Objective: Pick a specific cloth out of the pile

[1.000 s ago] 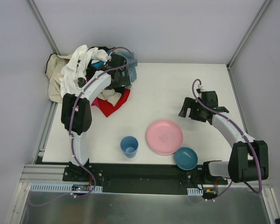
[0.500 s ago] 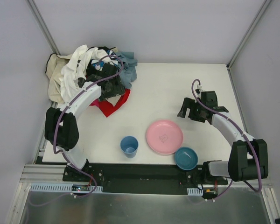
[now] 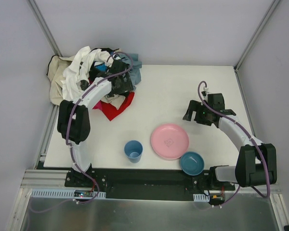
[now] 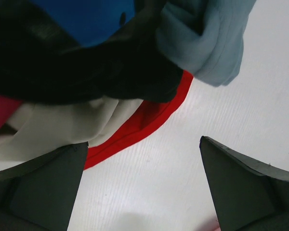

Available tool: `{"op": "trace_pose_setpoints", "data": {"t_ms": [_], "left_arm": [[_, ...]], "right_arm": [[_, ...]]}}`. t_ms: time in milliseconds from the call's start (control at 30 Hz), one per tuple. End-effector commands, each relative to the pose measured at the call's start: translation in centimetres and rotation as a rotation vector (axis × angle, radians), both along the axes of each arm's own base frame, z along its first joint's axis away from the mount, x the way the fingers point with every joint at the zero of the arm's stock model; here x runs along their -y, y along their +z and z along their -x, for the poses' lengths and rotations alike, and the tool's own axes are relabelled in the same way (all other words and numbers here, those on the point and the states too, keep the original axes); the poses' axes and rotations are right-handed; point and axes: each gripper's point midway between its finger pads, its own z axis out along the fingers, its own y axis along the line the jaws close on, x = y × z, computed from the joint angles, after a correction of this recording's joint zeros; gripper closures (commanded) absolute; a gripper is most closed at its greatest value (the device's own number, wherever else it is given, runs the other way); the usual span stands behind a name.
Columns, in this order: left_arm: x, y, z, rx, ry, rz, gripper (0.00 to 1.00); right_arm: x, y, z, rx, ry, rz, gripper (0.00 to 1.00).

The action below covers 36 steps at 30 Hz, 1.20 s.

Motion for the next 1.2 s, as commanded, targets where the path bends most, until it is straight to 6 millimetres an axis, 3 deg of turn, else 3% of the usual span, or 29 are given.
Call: {"op": "trace_pose_setpoints", "data": {"t_ms": [0,367,533,633,800,1000,1167], "left_arm": [[0.5,0.0,-2.8,0.025,-0.021,0.001,0.01],[1.3,0.2,-7.4,0.087,-0.041,-0.014,0.01],[0.2,-1.8,-8.6,0.065,-0.031,-0.062,0.01],[-0.5,-3.1,-8.9,0.043,-0.026,-0.078,0.08],[-0.9,-4.1,-9.1,0.021,-0.021,-0.068,0.36],[-0.5,-3.4,-9.5,0.035,-0.051,-0.047,0.81],[-0.4,-1.6,-9.7,0.069,-0.062,-0.032,0.97]], "right_arm": [[-0.3,2.0,-1.1,0.042,0.012,-0.010,0.04],[-0.2,1.2,-1.3,0.009,0.011,0.001,0.04],[-0.4,0.8,-1.4,-0.008,0.014,0.001,0.04],[-0.4,0.6,-1.4,-0.018,0.016,-0.001,0.04],[-0.4,0.5,-1.4,-0.030,0.017,0.000,0.04],[-0.4,0.7,-1.6,-0.024,0.014,0.001,0.04],[-0.5,1.0,-1.7,-0.025,0.016,-0.005,0.04]]}}
